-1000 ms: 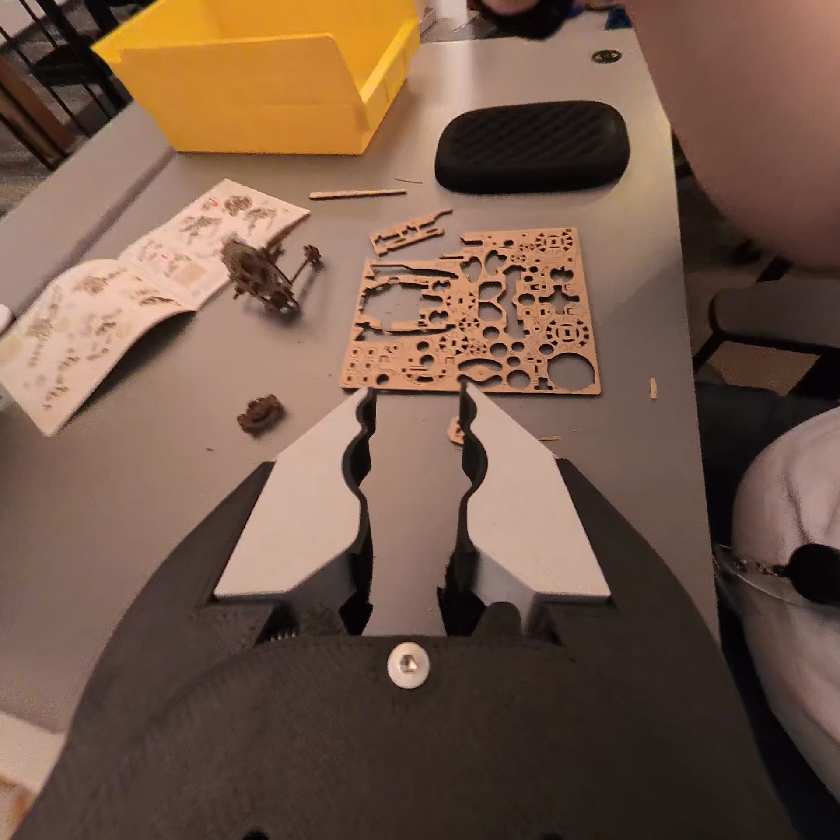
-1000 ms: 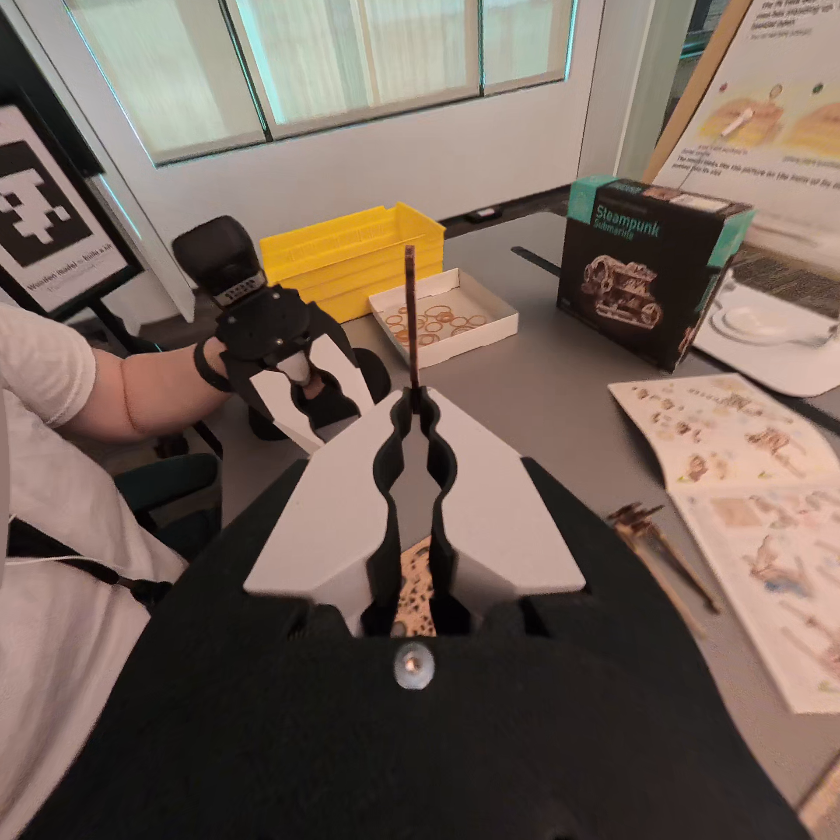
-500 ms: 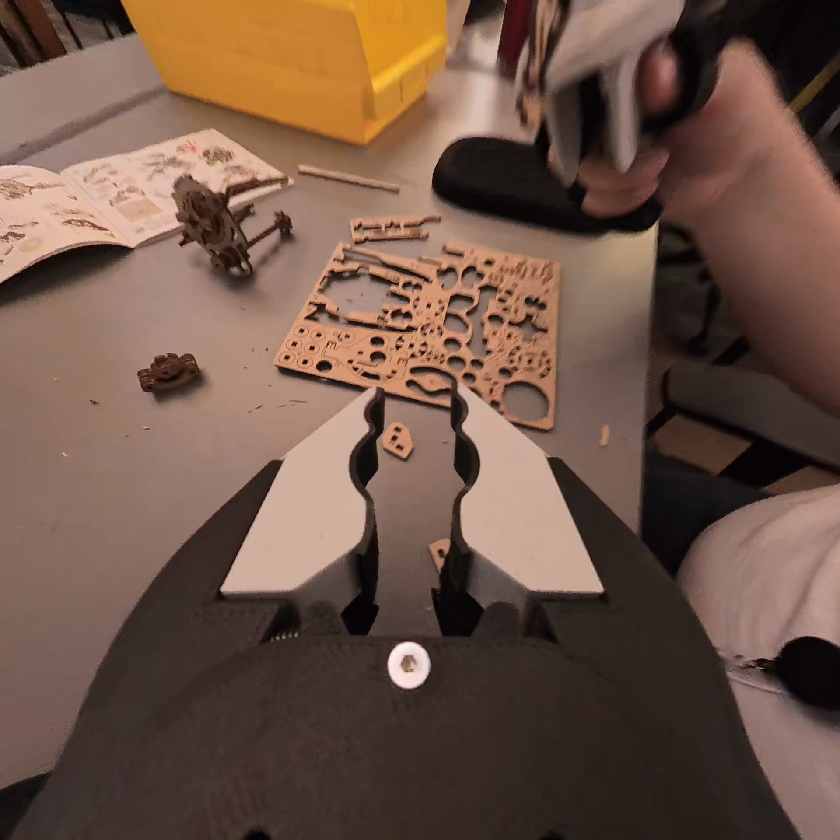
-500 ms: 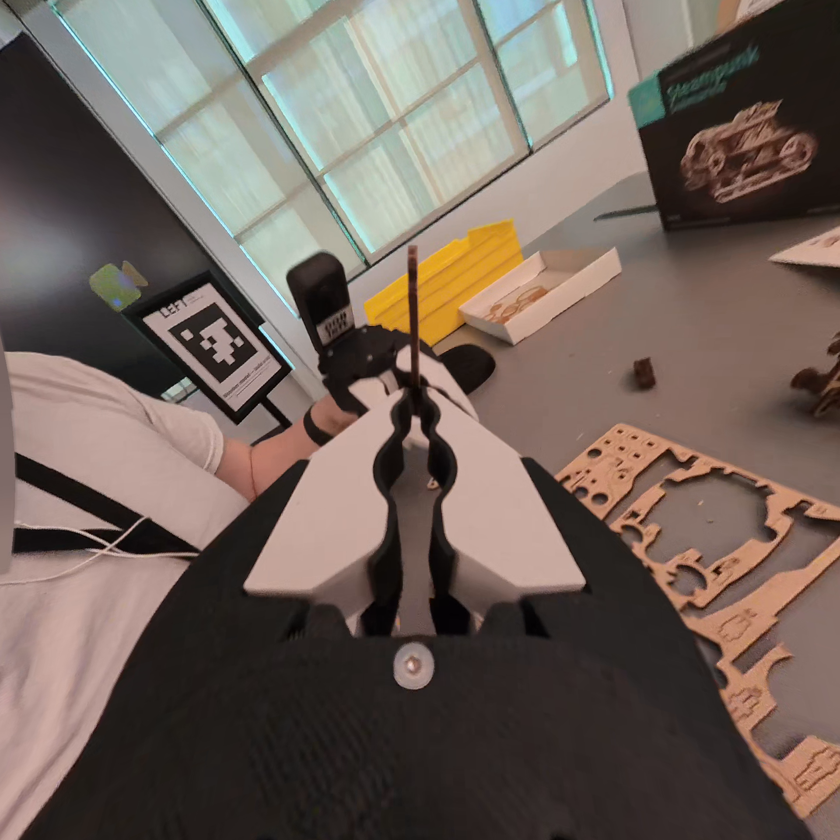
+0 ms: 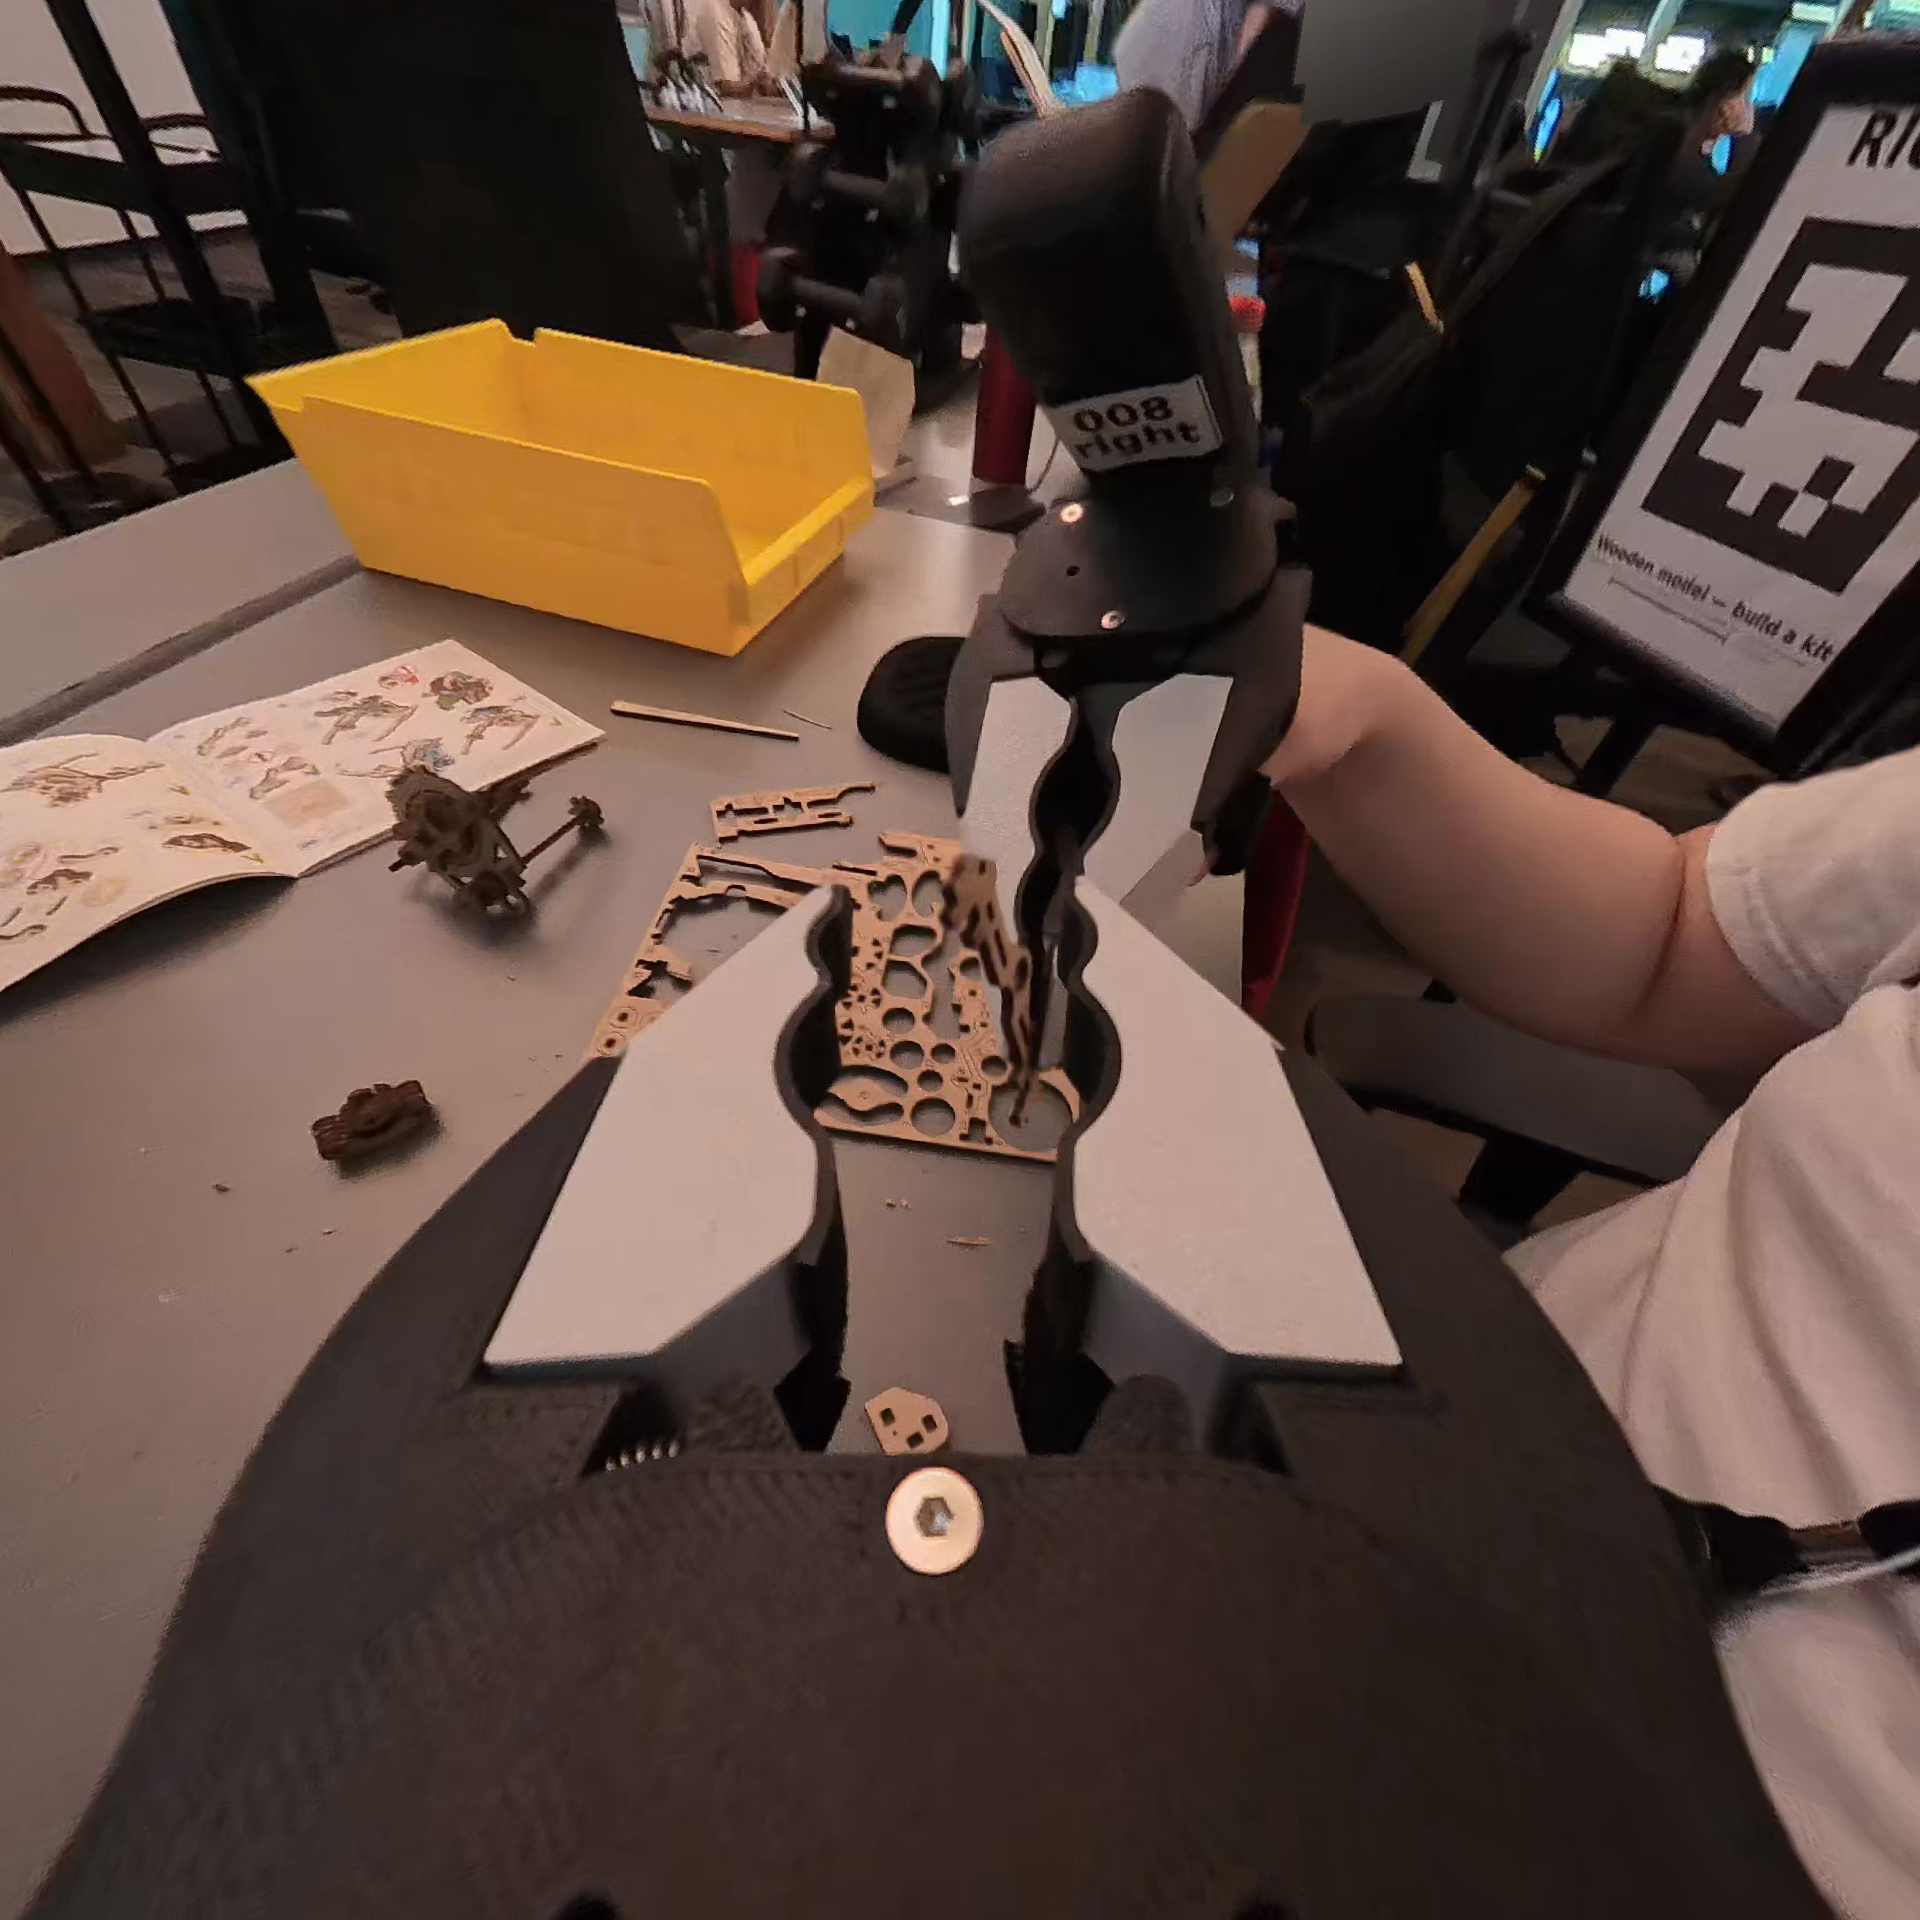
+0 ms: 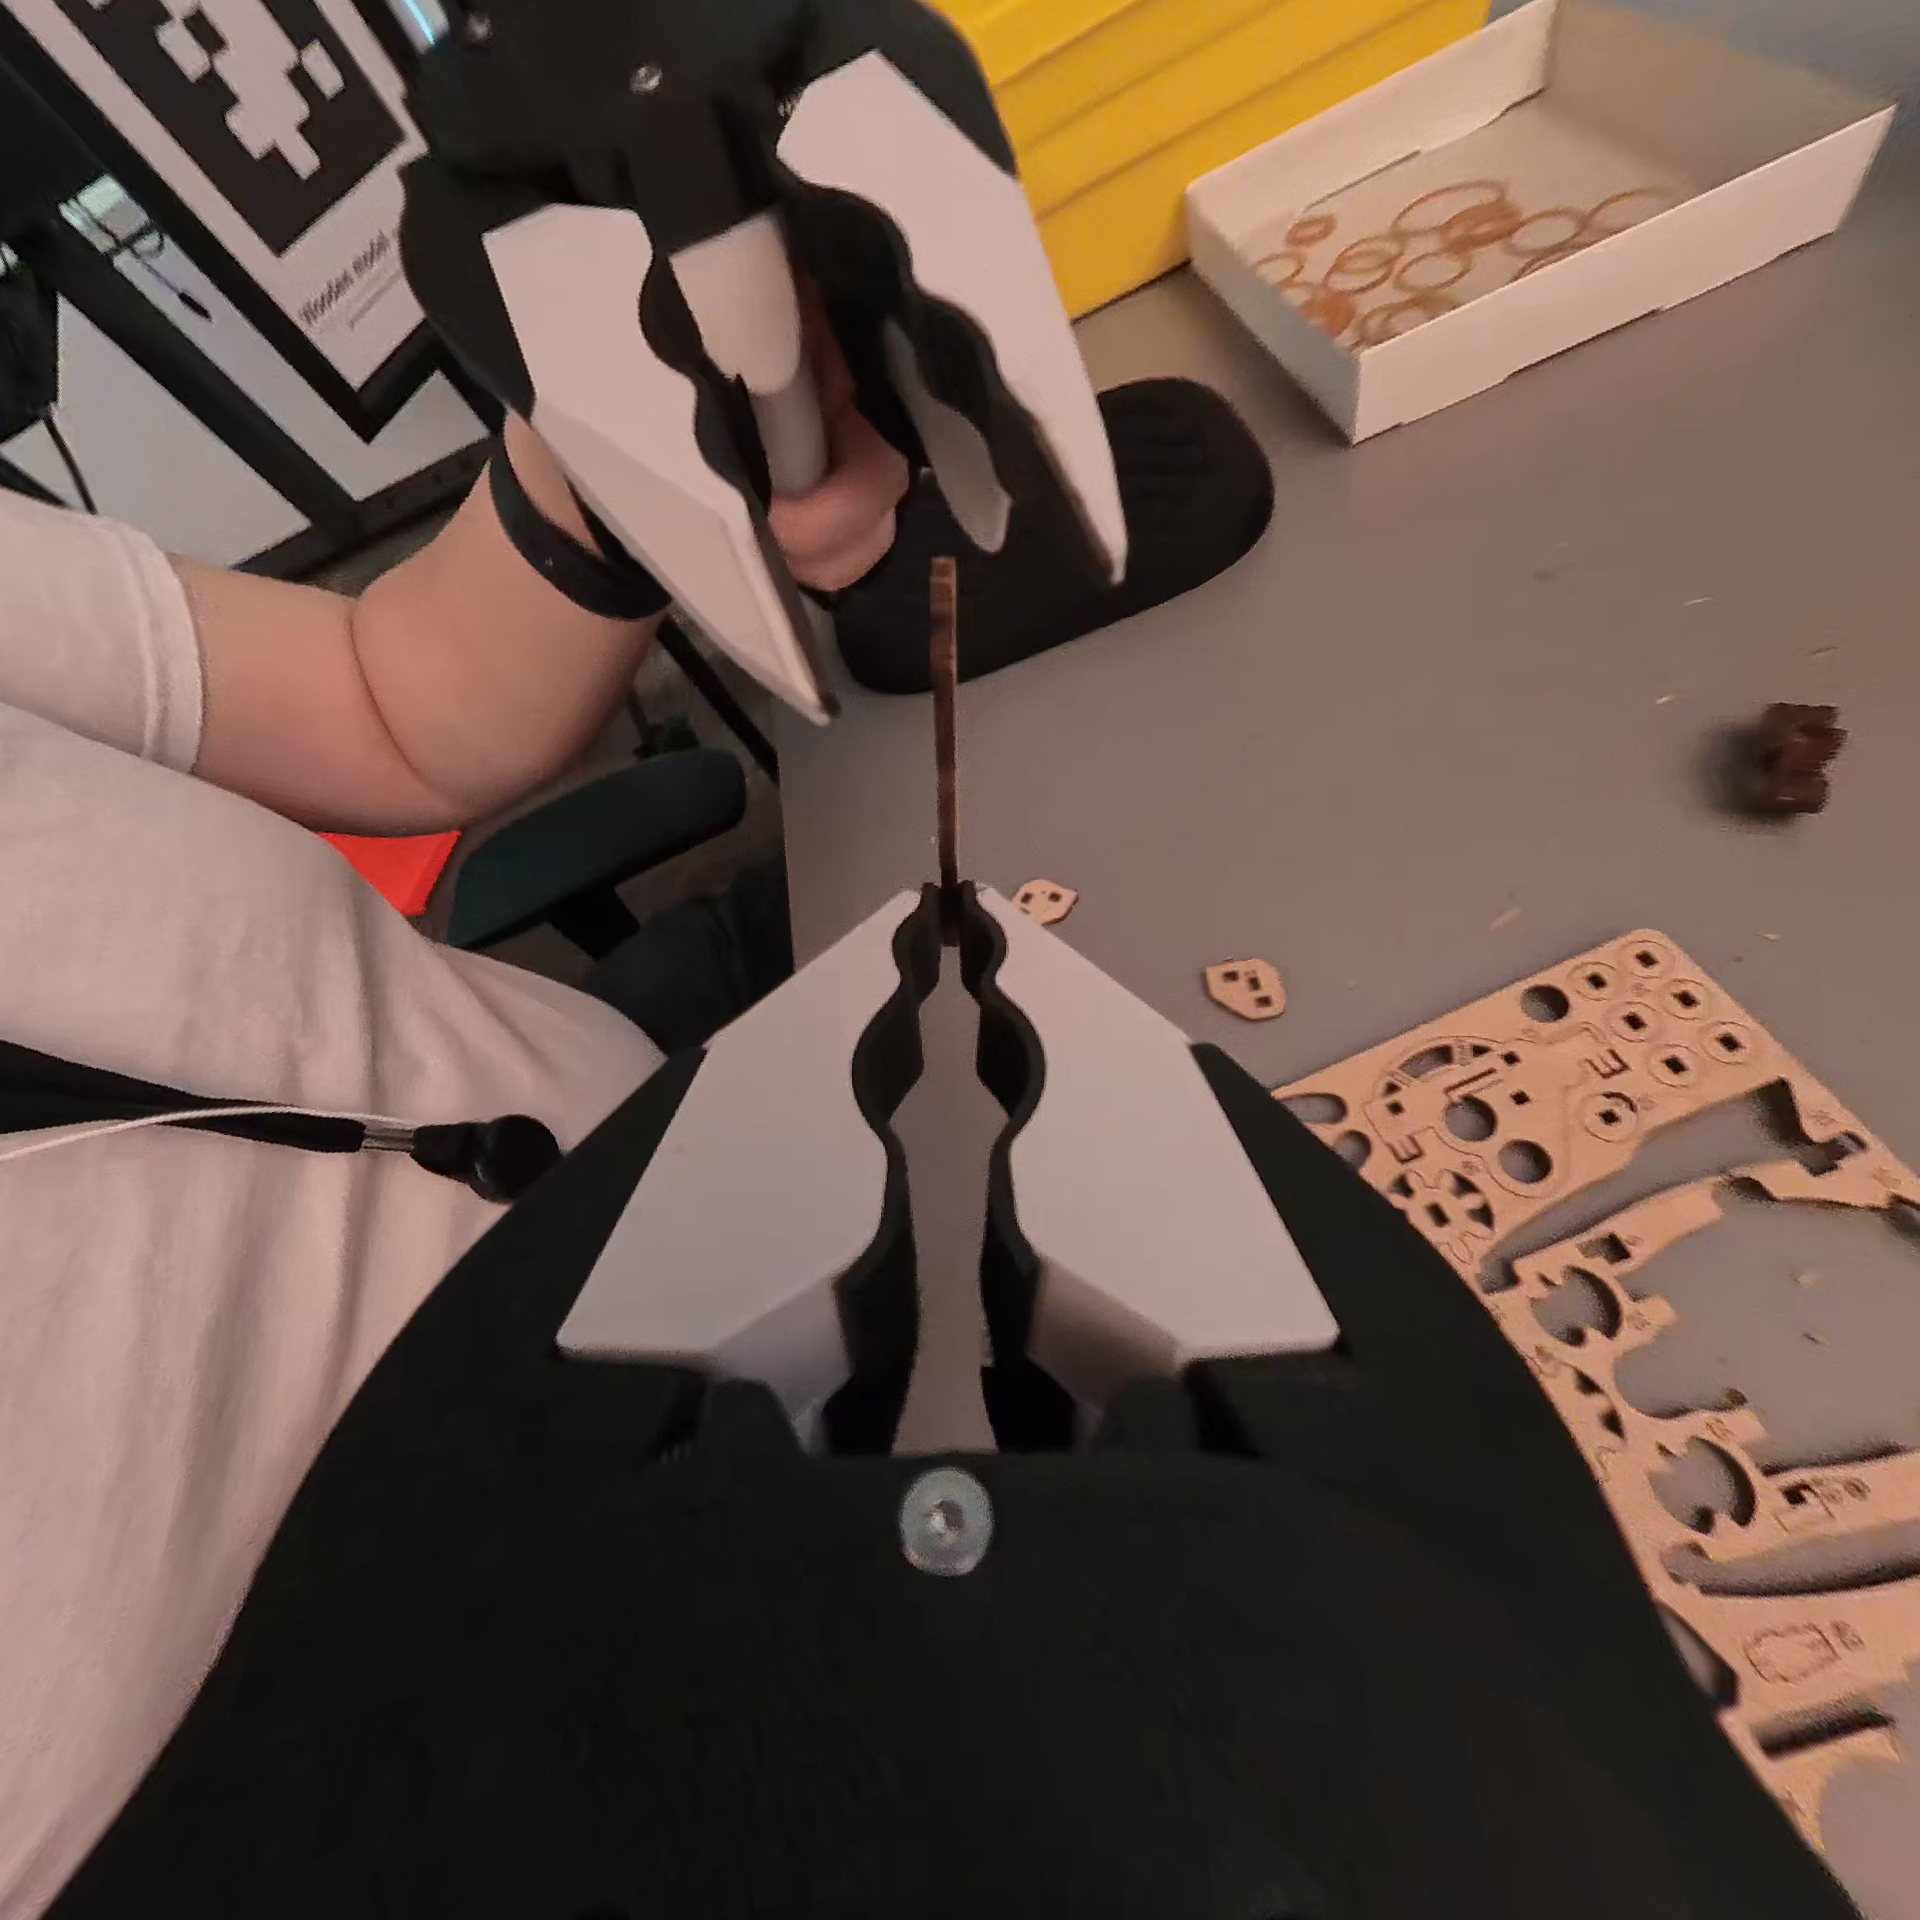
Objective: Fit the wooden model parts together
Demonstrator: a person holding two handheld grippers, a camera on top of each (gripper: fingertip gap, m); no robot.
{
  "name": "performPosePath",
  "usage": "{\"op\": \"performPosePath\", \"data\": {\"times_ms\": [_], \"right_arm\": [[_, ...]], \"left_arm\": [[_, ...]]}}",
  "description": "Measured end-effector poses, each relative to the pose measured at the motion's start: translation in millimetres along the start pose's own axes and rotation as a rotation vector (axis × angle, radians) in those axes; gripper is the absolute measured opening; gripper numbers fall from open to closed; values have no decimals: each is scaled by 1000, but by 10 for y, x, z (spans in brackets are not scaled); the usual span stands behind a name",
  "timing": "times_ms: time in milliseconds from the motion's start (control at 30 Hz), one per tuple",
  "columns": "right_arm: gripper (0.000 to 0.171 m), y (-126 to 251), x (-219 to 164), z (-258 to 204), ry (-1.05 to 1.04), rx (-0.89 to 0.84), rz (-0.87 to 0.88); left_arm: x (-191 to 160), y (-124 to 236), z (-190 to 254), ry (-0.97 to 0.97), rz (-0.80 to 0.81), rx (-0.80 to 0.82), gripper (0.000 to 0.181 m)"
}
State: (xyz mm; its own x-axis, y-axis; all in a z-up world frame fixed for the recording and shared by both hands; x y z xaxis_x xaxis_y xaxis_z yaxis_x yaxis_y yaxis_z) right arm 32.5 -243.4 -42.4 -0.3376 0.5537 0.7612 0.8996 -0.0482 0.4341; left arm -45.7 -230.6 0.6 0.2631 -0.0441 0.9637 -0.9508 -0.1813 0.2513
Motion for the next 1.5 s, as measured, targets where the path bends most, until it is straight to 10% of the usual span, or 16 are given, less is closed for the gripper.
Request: {"op": "performPosePath", "data": {"times_ms": [233,733,933,1033,1100,1500], "right_arm": [[2,-158,-101,-109,28,16,-84],[20,-222,150,-152,-82,279,420],[1,-353,268,-180,-98,371,417],[1,-326,289,-160,-91,352,411],[0,-286,254,-141,-87,341,367],[1,-349,-73,91,131,48,-57]], "left_arm": [[-172,-62,152,43,-40,-114,4],[-57,586,-28,326,477,77,0],[-93,592,-65,361,545,60,0],[-85,750,-156,385,609,80,44],[-95,973,-246,375,624,112,40],[-356,343,-14,-46,-267,-217,26]]}}
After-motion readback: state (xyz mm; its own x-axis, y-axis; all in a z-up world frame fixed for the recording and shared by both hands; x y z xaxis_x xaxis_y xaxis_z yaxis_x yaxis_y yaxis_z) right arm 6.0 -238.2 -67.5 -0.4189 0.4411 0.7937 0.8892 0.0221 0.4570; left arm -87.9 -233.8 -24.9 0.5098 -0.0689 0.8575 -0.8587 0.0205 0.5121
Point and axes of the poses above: each gripper's, where its closed fingertips meet, y back along the fingers, x out of its top, z = x × y across the jaws, the point moved 5 cm from there along y, back along the fingers, and after that the axes turned 11 degrees about -y, right-handed, at the moved point
